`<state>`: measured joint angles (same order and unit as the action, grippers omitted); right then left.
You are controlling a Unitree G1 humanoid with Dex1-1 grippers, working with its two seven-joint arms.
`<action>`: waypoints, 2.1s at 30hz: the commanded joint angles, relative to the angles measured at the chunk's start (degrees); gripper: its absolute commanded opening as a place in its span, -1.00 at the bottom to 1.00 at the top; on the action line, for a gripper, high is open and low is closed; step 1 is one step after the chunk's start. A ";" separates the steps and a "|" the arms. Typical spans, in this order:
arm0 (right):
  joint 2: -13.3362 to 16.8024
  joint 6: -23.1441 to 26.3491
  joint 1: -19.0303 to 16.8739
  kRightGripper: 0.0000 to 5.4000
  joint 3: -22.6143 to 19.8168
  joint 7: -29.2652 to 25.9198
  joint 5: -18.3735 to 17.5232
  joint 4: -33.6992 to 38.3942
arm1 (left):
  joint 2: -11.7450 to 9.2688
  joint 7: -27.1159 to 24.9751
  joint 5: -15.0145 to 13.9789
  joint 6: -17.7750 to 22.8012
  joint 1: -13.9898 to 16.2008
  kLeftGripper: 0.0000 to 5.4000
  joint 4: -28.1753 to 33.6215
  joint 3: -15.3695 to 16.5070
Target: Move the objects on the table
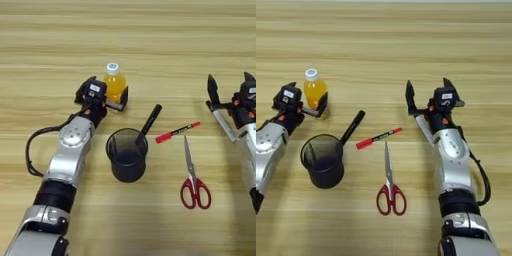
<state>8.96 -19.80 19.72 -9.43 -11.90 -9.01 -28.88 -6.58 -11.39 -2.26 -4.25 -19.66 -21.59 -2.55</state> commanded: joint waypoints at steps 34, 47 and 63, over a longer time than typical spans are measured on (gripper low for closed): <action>-0.10 4.10 0.21 1.00 -0.47 0.55 -1.10 1.55 | 4.30 2.88 0.83 -5.41 -11.47 0.39 -20.35 2.65; 0.38 3.41 0.21 1.00 -0.49 -1.16 -1.69 2.42 | 4.22 1.91 0.79 -6.80 -11.52 0.31 -19.86 1.90; 5.44 7.07 -1.11 1.00 2.15 -18.28 -8.86 14.74 | 1.09 -9.34 -2.82 0.17 -10.29 0.31 -2.51 0.91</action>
<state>12.85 -15.14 19.48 -8.05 -26.96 -15.73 -17.17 -4.43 -19.03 -3.55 -5.92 -29.57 -28.71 -1.53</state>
